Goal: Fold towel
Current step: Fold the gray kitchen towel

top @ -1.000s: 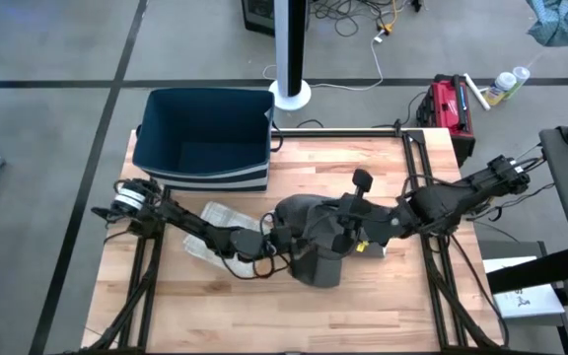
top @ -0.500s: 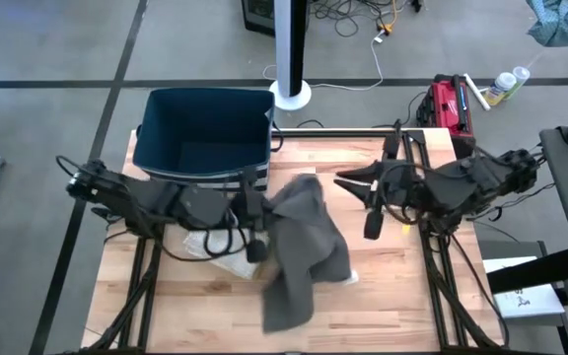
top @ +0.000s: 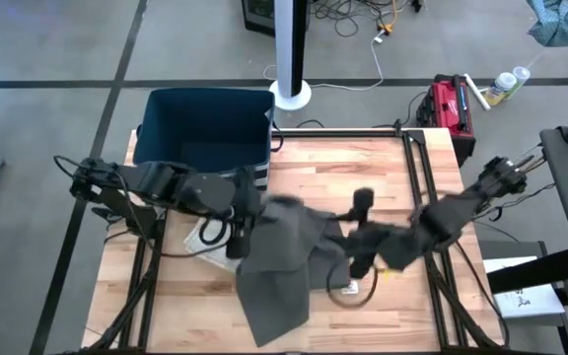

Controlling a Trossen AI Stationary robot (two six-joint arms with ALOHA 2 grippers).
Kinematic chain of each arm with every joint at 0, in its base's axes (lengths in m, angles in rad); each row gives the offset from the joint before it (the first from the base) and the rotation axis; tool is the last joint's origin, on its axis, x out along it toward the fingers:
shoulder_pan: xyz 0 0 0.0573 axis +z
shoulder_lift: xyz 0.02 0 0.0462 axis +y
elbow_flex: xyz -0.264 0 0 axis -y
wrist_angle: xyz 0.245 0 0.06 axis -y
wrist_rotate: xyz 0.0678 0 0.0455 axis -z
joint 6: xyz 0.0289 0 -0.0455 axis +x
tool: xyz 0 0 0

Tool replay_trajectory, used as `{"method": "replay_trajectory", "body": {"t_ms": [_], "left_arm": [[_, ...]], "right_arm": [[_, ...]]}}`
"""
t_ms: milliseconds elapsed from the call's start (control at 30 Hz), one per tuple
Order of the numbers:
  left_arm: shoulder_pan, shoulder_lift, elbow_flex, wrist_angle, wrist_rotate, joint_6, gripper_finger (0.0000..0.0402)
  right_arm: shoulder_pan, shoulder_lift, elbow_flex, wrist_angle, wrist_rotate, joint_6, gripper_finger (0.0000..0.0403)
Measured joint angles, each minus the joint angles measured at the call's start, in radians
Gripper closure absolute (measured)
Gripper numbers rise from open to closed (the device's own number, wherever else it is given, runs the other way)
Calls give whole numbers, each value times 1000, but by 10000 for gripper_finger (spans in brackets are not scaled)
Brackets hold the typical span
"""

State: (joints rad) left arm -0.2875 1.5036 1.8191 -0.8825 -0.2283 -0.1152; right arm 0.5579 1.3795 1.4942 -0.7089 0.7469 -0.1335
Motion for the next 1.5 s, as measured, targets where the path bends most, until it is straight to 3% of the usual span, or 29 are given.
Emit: {"method": "replay_trajectory", "body": {"t_ms": [133, 400, 833, 1500], "left_arm": [[-8, 0, -70, -1, 153, -4, 401], [-21, 1, -173, 62, 174, -13, 401], [-88, 1, -179, 75, 216, -9, 401], [-101, 1, -180, 77, 214, -25, 401]], "right_arm": [[67, 69, -49, 139, 103, -191, 227], [101, 237, 16, 257, 205, -415, 227], [88, 324, 154, 256, 233, -543, 246], [104, 332, 155, 273, 248, -653, 246]]}}
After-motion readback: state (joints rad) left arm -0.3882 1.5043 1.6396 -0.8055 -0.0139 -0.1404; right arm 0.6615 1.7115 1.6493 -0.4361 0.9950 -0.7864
